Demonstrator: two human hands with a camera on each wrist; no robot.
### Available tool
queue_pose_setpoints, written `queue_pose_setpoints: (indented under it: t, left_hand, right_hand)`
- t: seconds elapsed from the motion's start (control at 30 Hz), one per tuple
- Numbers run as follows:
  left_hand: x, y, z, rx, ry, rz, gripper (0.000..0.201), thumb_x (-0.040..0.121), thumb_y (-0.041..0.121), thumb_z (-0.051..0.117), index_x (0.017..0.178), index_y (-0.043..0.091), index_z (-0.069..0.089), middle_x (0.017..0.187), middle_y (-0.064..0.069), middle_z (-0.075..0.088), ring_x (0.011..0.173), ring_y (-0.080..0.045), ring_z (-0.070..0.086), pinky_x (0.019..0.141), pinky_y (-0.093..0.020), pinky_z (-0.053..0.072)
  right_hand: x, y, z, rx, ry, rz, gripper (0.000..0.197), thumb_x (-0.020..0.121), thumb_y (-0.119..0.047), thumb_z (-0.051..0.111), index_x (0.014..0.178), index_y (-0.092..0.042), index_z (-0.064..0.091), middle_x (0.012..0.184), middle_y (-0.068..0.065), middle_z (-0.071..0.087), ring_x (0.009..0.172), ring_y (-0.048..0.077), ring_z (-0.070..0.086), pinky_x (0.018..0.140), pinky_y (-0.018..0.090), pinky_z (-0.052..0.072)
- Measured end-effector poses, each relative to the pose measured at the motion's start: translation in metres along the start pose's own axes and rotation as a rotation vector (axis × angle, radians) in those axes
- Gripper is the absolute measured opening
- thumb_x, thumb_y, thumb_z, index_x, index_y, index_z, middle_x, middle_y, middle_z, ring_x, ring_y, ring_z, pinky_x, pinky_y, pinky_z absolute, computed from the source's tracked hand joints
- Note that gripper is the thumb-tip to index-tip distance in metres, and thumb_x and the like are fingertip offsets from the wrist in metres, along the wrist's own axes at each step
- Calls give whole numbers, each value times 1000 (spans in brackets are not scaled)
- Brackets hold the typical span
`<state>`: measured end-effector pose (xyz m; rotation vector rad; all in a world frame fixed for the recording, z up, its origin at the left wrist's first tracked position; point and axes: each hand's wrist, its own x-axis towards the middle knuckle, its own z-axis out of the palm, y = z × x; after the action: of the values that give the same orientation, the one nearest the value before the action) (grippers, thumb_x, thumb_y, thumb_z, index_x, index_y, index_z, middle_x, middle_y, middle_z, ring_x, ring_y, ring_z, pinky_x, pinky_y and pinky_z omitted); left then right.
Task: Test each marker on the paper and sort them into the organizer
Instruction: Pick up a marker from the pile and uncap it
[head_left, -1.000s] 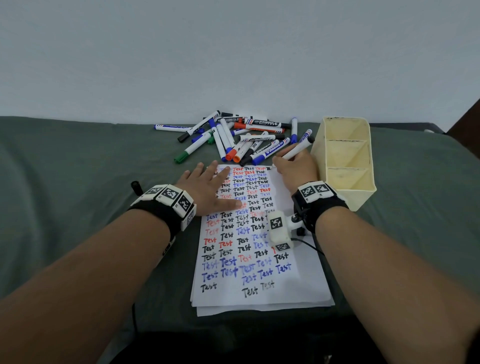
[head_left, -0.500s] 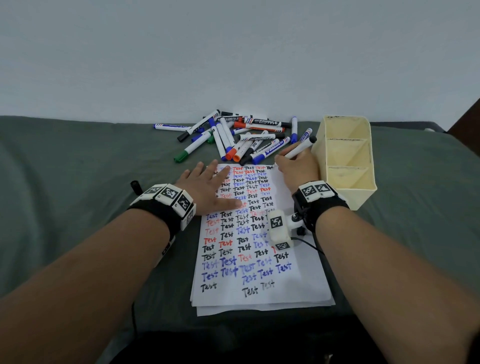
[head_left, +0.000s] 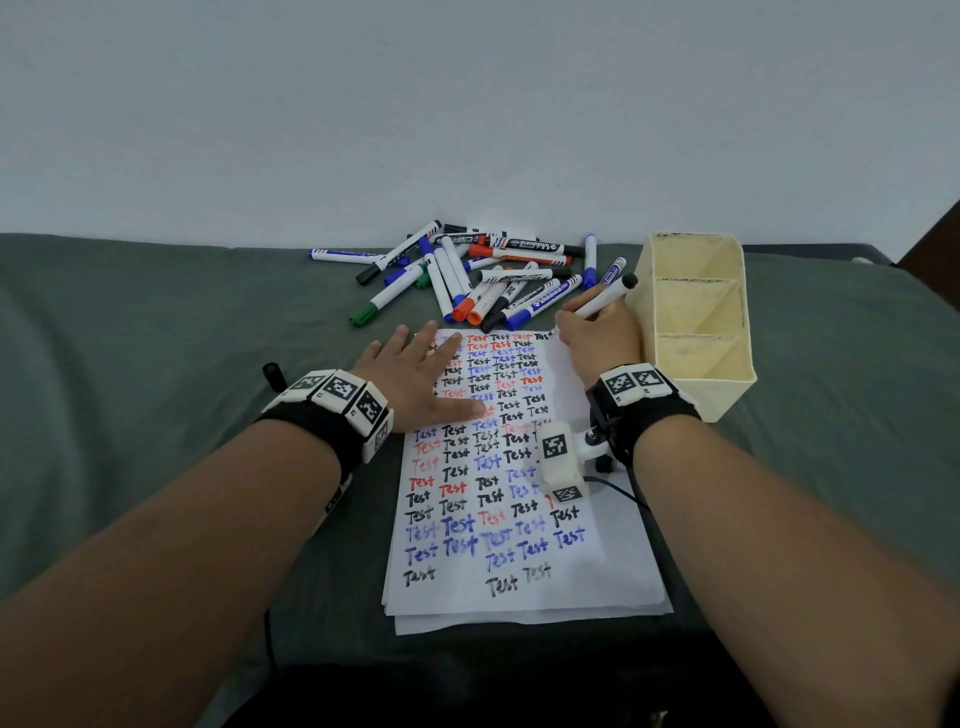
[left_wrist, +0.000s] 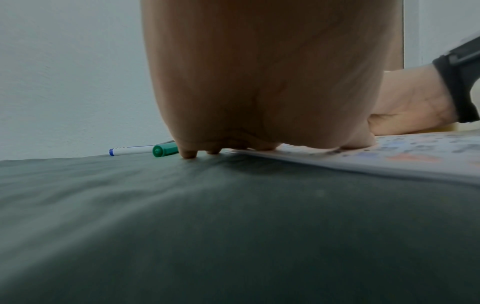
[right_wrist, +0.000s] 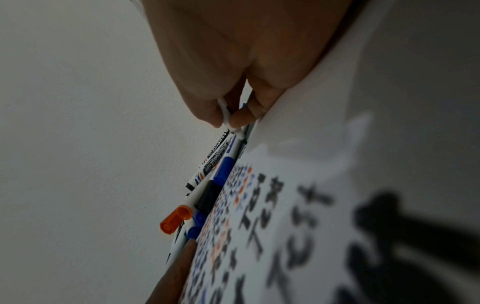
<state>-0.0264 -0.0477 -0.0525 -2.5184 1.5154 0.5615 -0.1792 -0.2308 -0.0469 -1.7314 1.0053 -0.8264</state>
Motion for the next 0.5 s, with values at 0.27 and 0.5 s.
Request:
queue_pose_setpoints:
  t: [0.27,0.5]
  left_hand:
    - [-1,1,-1,-2,-8,-6,125,53,105,13,156,39,-17,166,4,-22,154,-29,-12,122,-54,2]
    - [-3,3,-3,14,-11,-15,120,59,102,17,156,39,-17,166,3,-21,154,-29,-12,123,-54,2]
  right_hand:
    - [-1,0,0,-13,-8,15,15,83,-8,61,79,-22,59,67,-5,60,60,12,57,56,23,43]
    - [-1,0,0,-13,-22,21,23,83,-6,61,69,-25,60,67,-7,63,61,11,60,57,23,44]
